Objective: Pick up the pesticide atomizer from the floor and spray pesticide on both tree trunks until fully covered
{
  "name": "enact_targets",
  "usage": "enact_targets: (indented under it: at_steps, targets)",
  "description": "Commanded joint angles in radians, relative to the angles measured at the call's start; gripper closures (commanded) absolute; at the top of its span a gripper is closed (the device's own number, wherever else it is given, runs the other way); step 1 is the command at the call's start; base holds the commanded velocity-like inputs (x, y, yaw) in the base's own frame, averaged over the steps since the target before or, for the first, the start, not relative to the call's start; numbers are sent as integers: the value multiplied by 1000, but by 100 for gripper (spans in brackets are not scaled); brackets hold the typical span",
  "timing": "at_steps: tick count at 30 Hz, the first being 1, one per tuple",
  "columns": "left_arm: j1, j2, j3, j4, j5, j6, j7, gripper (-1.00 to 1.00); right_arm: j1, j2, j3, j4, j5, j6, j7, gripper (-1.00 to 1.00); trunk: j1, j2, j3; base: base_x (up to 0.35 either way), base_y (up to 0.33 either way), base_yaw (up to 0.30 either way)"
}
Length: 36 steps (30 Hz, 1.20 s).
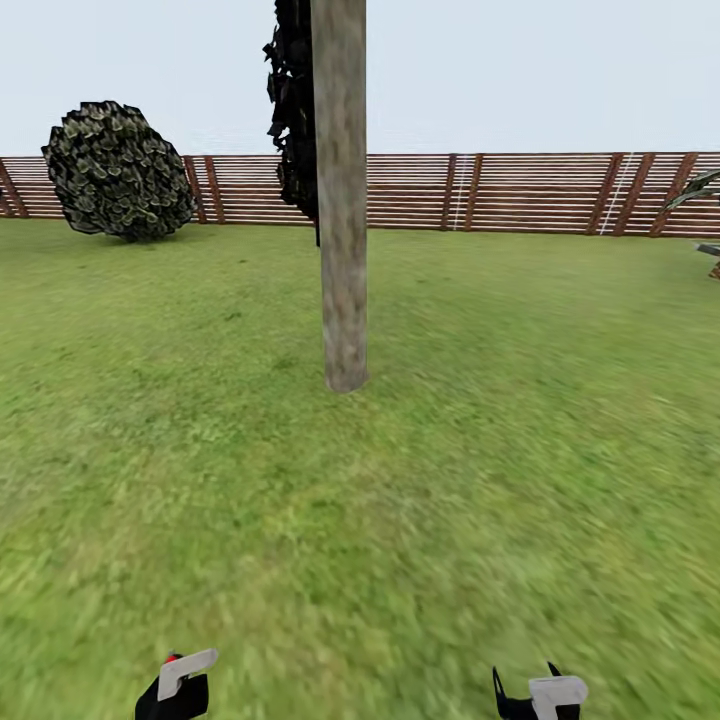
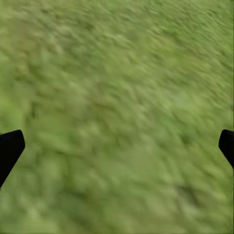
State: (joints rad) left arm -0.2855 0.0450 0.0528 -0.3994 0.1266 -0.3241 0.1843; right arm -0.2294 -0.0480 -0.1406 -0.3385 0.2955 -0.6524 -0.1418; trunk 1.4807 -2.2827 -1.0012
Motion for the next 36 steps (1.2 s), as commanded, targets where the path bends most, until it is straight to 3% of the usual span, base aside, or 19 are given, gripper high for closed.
enact_targets:
  at_steps: [1, 10, 14, 30, 36]
  targets:
    - [0, 0, -2, 1, 10, -4, 0, 100, -1, 0, -4, 1, 11, -3, -5, -100, 0, 0, -1, 338, 0, 0]
    - [0, 7, 0, 1, 7, -4, 1, 100, -1, 2, -5, -2, 6, -3, -7, -100, 0, 0, -1, 338, 0, 0]
    - [0, 8, 18, 1, 9, -5, 0, 100, -1, 1, -6, -1, 5, -3, -7, -100, 0, 0, -1, 338, 0, 0]
    - [0, -2, 22, 1, 6, -6, -12, 100, -1, 1, -5, 2, 9, -3, -7, -100, 0, 0, -1, 338, 0, 0]
    - [0, 8, 30, 1, 8, -6, -12, 100, -1, 0, -6, 1, 7, -3, -7, -100, 0, 0, -1, 338, 0, 0]
